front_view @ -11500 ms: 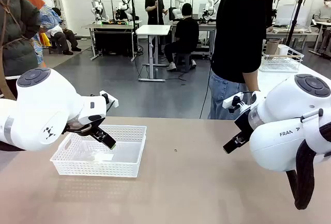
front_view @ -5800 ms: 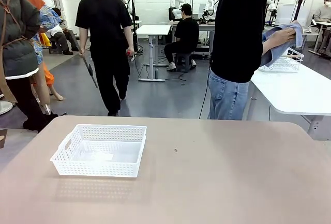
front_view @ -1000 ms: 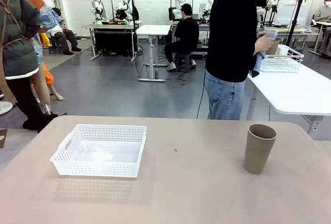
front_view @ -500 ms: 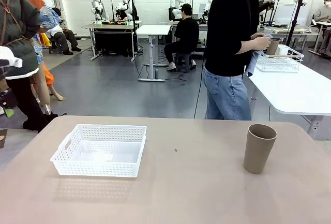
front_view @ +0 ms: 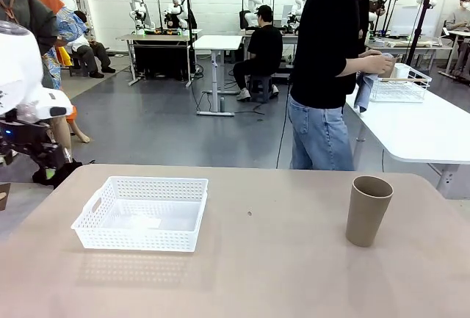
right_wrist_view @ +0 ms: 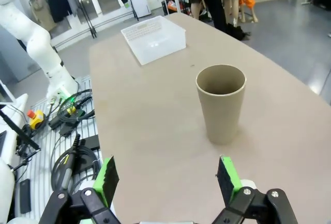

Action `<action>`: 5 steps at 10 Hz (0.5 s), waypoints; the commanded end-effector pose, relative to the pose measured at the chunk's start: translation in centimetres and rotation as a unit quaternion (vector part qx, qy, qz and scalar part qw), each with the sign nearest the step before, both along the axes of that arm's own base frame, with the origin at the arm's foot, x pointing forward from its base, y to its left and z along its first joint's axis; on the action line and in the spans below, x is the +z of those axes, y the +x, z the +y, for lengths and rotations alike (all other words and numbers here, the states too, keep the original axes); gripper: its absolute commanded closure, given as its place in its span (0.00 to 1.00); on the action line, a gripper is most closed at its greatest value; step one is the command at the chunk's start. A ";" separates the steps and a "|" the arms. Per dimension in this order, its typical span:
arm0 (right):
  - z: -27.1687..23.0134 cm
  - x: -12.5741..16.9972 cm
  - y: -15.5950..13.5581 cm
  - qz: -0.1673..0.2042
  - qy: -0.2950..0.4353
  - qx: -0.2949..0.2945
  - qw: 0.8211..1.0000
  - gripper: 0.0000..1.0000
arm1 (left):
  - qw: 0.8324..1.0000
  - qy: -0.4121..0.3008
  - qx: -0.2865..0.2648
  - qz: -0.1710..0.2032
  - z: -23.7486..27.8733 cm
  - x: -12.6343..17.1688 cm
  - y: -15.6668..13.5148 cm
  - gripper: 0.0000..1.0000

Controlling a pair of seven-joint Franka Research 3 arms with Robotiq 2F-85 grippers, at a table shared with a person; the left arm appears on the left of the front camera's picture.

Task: Clean and organize the cups into the basket.
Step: Pick up the Organizing basket and move it to the center of the table, then pick up the Reusable plastic cup from the right side of the table and place it inside the Organizing basket.

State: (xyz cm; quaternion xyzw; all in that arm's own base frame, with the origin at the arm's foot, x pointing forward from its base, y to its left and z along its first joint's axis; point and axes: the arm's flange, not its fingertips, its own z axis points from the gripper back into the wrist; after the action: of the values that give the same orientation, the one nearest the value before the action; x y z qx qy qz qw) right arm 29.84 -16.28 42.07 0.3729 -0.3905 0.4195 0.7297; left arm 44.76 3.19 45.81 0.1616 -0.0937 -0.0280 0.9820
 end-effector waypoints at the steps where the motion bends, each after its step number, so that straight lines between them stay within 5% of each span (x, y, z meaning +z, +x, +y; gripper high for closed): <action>1: 0.3 0.0 0.2 -0.004 0.007 -0.006 1.000 0.00 | 0.999 -0.029 -0.001 -0.022 -1.9 -0.4 -0.4 0.00; 5: 0.3 0.0 0.2 -0.004 0.007 -0.006 1.000 0.00 | 0.987 -0.155 -0.045 0.005 -5.1 1.8 -3.3 0.00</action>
State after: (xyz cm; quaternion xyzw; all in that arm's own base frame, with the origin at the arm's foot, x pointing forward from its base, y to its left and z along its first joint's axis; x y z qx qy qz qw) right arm 29.82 -16.32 42.07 0.3729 -0.3910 0.4189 0.7298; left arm 43.00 -2.52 47.40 0.0369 -0.1166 -0.0408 0.9916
